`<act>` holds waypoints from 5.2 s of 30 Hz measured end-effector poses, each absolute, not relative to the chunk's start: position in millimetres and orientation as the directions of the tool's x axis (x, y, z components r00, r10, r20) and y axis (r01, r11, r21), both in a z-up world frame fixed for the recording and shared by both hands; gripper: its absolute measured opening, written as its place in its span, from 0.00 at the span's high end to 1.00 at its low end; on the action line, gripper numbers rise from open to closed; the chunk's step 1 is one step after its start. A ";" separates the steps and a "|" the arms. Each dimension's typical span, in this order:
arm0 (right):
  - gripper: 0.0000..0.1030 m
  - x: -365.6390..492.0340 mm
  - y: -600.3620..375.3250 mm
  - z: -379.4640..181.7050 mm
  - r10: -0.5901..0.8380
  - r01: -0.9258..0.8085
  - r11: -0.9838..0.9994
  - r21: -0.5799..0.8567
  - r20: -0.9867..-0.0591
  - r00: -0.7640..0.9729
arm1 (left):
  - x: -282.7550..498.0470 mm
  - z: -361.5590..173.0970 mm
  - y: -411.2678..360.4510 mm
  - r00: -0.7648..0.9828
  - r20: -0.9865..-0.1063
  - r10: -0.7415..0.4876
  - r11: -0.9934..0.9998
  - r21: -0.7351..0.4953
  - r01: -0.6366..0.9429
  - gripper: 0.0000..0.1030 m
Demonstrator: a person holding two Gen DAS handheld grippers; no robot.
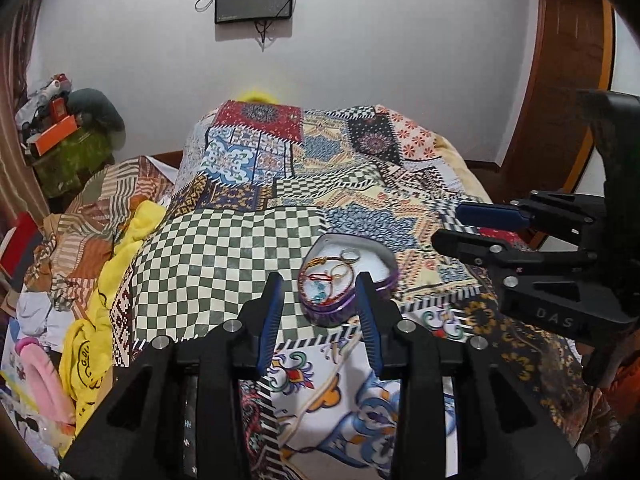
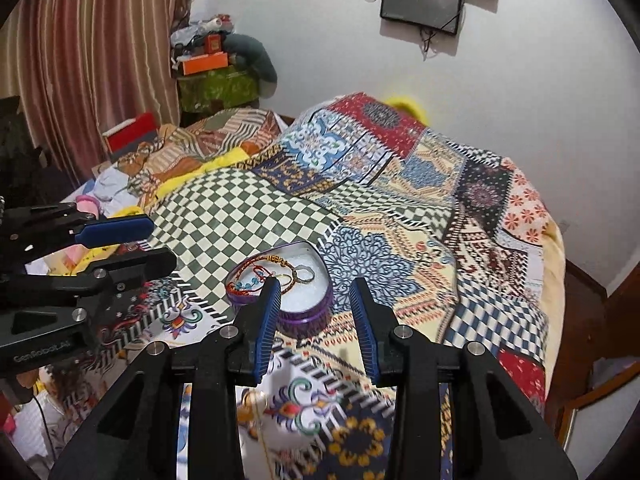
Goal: Organize jewelry
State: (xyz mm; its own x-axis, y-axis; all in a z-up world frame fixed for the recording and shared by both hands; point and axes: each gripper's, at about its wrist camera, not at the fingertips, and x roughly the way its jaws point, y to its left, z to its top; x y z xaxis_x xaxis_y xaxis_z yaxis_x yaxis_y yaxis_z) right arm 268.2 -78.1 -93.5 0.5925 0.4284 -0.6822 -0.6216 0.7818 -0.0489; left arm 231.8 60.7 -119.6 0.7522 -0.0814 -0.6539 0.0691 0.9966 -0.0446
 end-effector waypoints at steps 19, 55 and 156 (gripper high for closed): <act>0.68 218.9 -153.2 -77.1 0.415 -0.514 0.857 0.034 -0.636 0.650 | 187.6 -110.9 14.5 0.745 -0.652 -0.140 0.989 -0.058 0.134 0.62; 0.74 237.4 -133.2 -177.8 0.514 -0.574 0.786 0.229 -0.757 0.402 | 187.4 -188.4 2.5 0.608 -0.773 -0.184 0.982 -0.125 0.139 0.62; 0.74 294.3 -83.9 -126.1 0.534 -0.601 0.784 0.153 -0.661 0.528 | 283.2 -198.2 116.9 0.605 -0.794 -0.058 0.996 -0.085 -0.017 0.93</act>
